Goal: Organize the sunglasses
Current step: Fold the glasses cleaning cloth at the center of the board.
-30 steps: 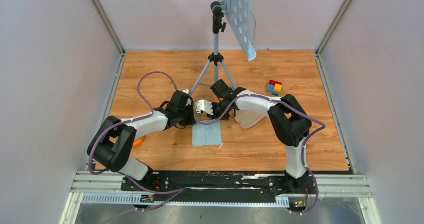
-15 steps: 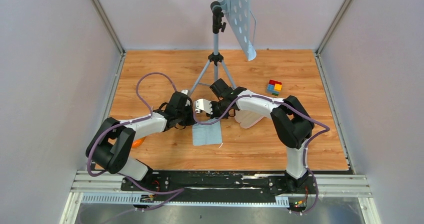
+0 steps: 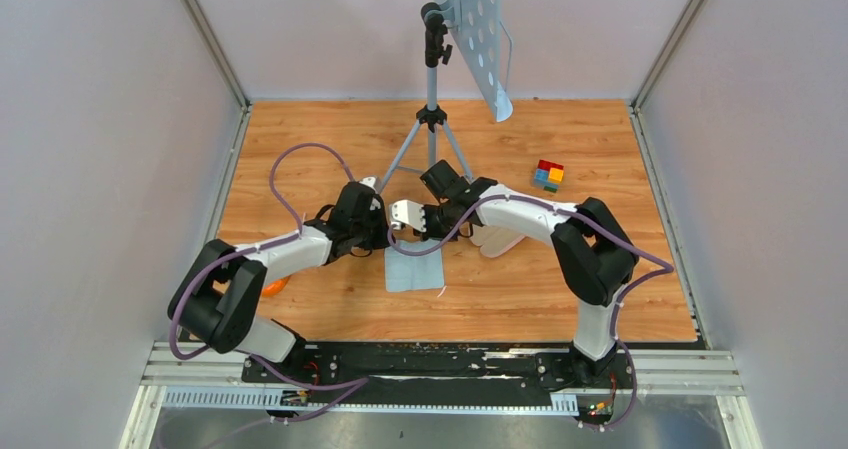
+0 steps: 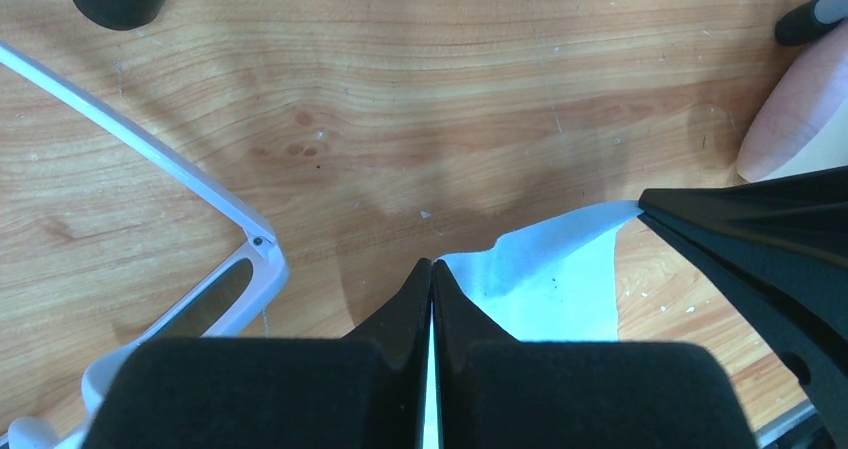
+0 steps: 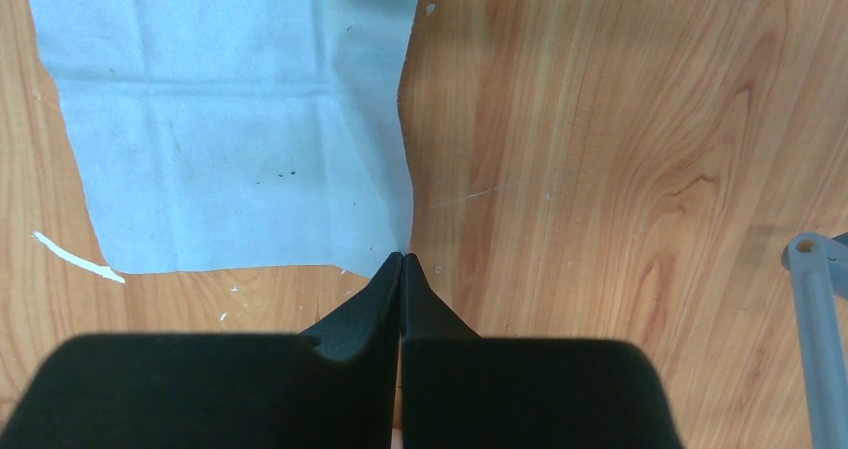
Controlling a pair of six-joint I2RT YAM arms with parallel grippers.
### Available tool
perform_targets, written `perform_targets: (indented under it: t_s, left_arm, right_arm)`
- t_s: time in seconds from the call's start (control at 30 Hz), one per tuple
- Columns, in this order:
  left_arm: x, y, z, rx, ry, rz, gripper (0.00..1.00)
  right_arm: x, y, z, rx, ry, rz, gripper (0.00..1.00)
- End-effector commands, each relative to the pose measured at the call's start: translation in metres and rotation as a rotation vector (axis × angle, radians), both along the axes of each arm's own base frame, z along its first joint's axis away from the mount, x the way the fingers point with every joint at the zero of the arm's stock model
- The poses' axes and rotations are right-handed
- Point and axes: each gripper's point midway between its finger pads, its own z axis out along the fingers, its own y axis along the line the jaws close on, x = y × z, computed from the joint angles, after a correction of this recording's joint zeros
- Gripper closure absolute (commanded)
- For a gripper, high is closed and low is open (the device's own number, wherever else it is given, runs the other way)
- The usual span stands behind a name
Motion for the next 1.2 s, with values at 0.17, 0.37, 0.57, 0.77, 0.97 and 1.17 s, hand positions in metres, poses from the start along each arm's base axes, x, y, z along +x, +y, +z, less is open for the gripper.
perform_targets:
  t_s: [0.17, 0.37, 0.57, 0.77, 0.97, 1.17]
  left_arm:
    - [-0.003, 0.005, 0.011, -0.011, -0.034, 0.002, 1.0]
    - [-0.012, 0.008, 0.006, 0.0, -0.008, -0.009, 1.0]
    - [-0.019, 0.007, 0.004, -0.015, 0.009, -0.021, 1.0]
    - [-0.023, 0.007, 0.003, -0.025, 0.012, -0.021, 1.0]
    - [-0.031, 0.006, -0.001, -0.038, 0.032, -0.033, 1.0]
    - [-0.038, 0.006, -0.002, -0.047, 0.041, -0.04, 1.0]
  right_arm:
    - [-0.019, -0.002, -0.001, -0.015, 0.01, -0.007, 1.0]
    - [-0.025, -0.002, 0.001, -0.012, 0.009, -0.007, 1.0]
    - [-0.033, -0.004, -0.001, -0.017, 0.014, -0.006, 1.0]
    - [-0.042, -0.005, -0.004, -0.023, 0.023, -0.002, 1.0]
    - [-0.049, -0.006, -0.004, -0.022, 0.029, -0.003, 1.0]
    - [-0.057, -0.006, -0.004, -0.018, 0.04, -0.002, 1.0]
